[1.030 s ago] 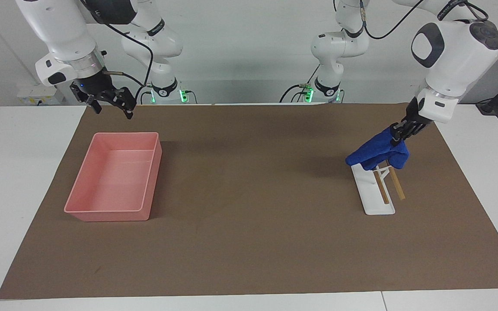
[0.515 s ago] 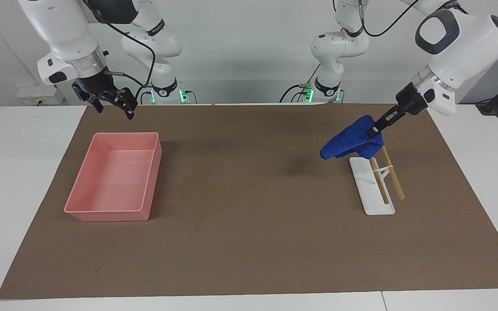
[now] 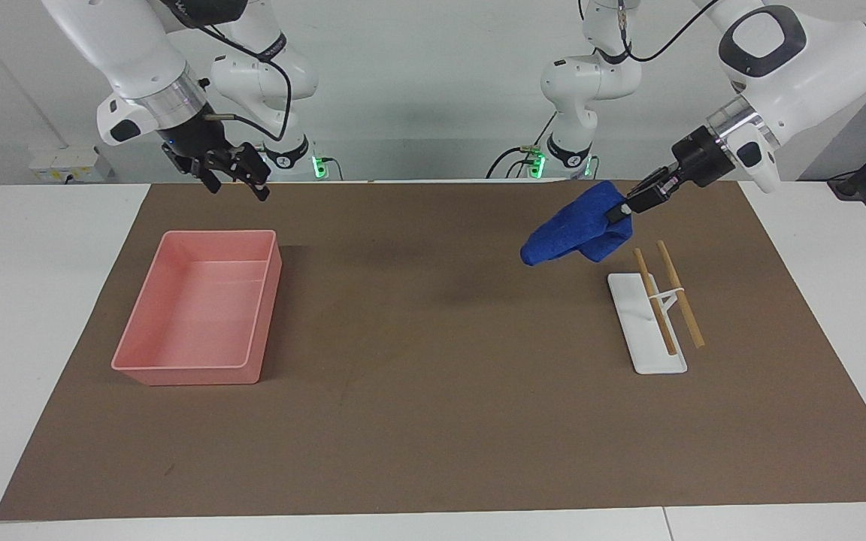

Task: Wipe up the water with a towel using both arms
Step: 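Grasp the towel with the right gripper while the left gripper holds it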

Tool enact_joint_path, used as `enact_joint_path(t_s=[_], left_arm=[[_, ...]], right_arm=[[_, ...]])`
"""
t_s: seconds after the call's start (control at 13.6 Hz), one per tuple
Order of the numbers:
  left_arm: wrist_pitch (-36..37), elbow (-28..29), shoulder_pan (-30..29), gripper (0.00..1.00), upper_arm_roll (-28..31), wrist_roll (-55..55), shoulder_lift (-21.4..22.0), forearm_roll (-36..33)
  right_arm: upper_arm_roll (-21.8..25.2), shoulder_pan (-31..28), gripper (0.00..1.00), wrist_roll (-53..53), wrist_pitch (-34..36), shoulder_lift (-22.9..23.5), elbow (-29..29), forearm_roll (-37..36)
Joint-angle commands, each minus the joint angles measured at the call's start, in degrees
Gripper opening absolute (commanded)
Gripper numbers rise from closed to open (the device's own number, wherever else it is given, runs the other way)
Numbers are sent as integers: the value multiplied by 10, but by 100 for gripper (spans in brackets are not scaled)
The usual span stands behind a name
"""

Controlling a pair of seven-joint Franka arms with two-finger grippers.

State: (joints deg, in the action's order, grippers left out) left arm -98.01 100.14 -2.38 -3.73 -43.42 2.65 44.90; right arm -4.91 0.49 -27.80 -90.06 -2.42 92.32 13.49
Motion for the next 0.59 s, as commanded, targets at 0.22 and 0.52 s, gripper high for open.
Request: enact_joint_path(t_s=[0.22, 0.52], left_arm=[[-46, 9, 4, 0, -51, -75, 23, 61], [-124, 33, 42, 0, -75, -101, 31, 72]], right_arm=[[-3, 50, 100, -133, -63, -11, 19, 103], [-3, 111, 99, -331, -108, -7, 20, 143]])
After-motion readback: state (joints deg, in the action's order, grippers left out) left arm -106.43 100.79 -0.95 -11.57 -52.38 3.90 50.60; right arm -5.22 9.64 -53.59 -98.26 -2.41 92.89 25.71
